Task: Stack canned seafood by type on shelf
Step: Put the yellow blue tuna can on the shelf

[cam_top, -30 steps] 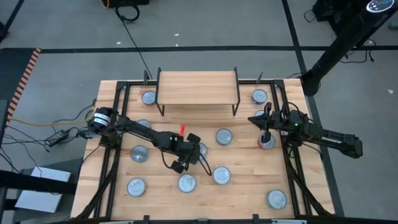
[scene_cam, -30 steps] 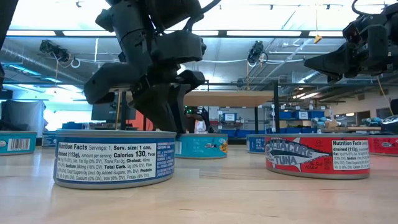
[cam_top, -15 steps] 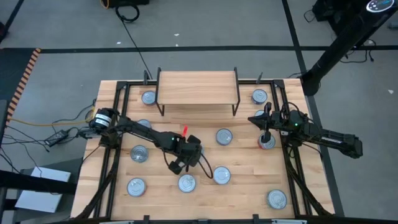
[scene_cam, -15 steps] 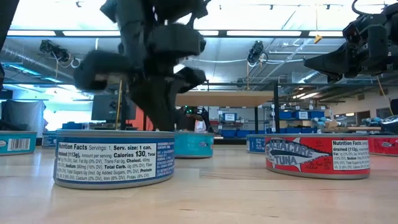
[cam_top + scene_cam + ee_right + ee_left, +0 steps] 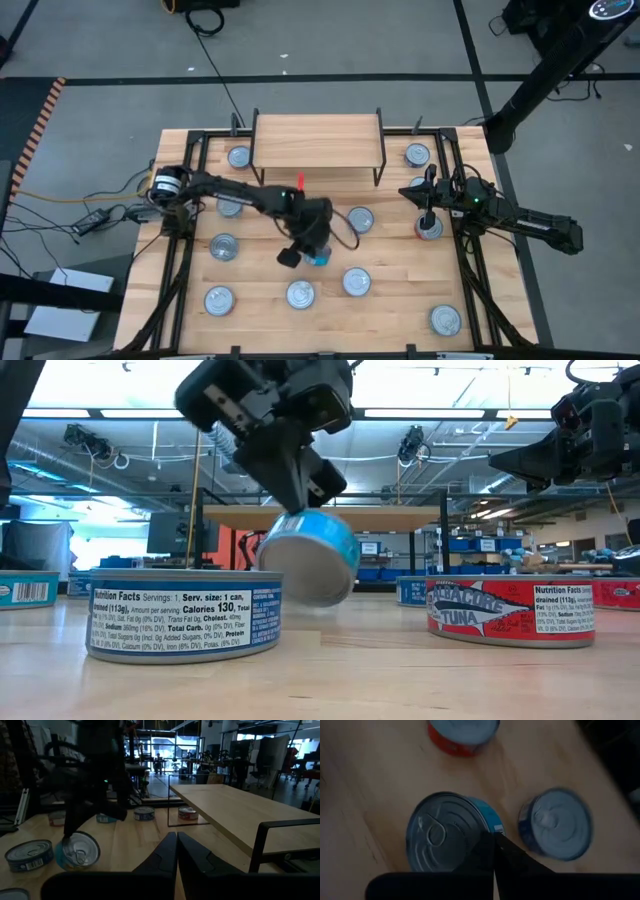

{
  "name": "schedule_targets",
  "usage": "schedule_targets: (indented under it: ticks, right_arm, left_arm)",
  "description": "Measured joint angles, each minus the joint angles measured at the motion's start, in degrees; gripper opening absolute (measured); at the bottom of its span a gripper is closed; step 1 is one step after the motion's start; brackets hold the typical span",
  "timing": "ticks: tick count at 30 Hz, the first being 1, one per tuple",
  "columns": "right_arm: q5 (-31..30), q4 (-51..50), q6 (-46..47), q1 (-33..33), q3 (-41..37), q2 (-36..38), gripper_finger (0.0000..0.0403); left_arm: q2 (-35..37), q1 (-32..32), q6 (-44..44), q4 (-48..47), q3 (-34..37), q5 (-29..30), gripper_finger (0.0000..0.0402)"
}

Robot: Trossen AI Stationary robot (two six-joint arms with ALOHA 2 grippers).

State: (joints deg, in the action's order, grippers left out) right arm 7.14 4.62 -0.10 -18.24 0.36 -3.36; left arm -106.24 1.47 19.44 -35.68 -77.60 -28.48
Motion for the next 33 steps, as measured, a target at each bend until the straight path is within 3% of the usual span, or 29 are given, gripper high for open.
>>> schedule_targets:
  ticks: [8,13,19,28,33]
  right_arm:
    - [0.0,0.0,-0.02,0.0,0.0,0.0,0.0025]
    - [0.0,0.0,-0.02,0.0,0.0,0.0,0.0025]
    - [-0.01,0.0,-0.02,-0.01,0.0,0.0,0.0025]
    - [-0.01,0.0,-0.01,0.0,0.0,0.0,0.0025]
    - [0.0,0.0,-0.02,-0.02,0.0,0.0,0.0025]
  left_arm:
    - [0.13,-6.27,-8.08,9.9,3.31,-17.17,0.0]
    - [0.16,-8.3,-16.76,21.39,9.61,-23.66,0.0]
    - [0.17,-8.6,-22.95,30.48,15.73,-23.42,0.0]
    - [0.42,-8.58,-22.91,32.08,17.11,-20.36,0.0002]
    - [0.34,-8.58,-22.9,31.52,17.19,-16.59,0.0022]
